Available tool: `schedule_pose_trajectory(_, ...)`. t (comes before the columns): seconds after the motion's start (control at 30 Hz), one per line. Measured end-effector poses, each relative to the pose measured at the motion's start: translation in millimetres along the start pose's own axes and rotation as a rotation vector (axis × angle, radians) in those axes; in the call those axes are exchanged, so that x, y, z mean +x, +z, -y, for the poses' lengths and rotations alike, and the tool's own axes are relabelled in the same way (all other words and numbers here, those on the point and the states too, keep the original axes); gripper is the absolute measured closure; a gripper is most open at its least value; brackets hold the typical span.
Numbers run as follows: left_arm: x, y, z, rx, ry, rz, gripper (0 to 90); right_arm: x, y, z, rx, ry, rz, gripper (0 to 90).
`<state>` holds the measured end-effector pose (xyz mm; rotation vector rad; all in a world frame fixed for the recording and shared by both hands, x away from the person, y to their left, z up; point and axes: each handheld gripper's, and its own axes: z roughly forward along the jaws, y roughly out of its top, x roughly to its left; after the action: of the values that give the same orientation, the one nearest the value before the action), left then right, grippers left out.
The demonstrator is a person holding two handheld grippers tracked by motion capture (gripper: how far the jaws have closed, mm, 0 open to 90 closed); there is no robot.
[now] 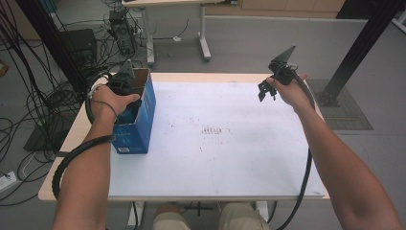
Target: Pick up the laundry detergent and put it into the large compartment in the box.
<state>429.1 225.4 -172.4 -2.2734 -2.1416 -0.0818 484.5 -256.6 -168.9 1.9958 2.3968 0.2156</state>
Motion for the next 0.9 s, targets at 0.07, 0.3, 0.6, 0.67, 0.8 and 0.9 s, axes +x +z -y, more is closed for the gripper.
schedule_pose_trajectory(0.07,0.4,0.1,0.7,-0.003,-0.001,0.003,36.5,0.5,0.0,0.0,-0.001,0.000,0.002,6.8)
schedule_pose_trajectory(0.3,0.3,0.7,1.1,-0.004,-0.001,0.002,36.4,0.6,0.1,0.4,-0.001,-0.002,0.003,6.8)
schedule_pose_trajectory(0.6,0.2,0.3,1.2,-0.004,-0.001,0.002,36.4,0.5,0.4,0.1,0.003,0.000,0.001,6.8)
schedule_pose_trajectory(0.67,0.4,0.2,1.2,-0.005,-0.002,0.004,36.3,0.6,0.4,0.1,0.002,0.000,0.001,6.8)
schedule_pose_trajectory(0.8,0.9,0.1,1.5,-0.005,-0.005,0.007,35.6,0.2,0.8,0.4,0.001,-0.002,-0.001,6.8)
schedule_pose_trajectory(0.9,1.4,-0.6,2.0,-0.006,-0.005,0.008,34.6,-0.7,1.3,1.0,0.000,0.000,-0.005,6.8)
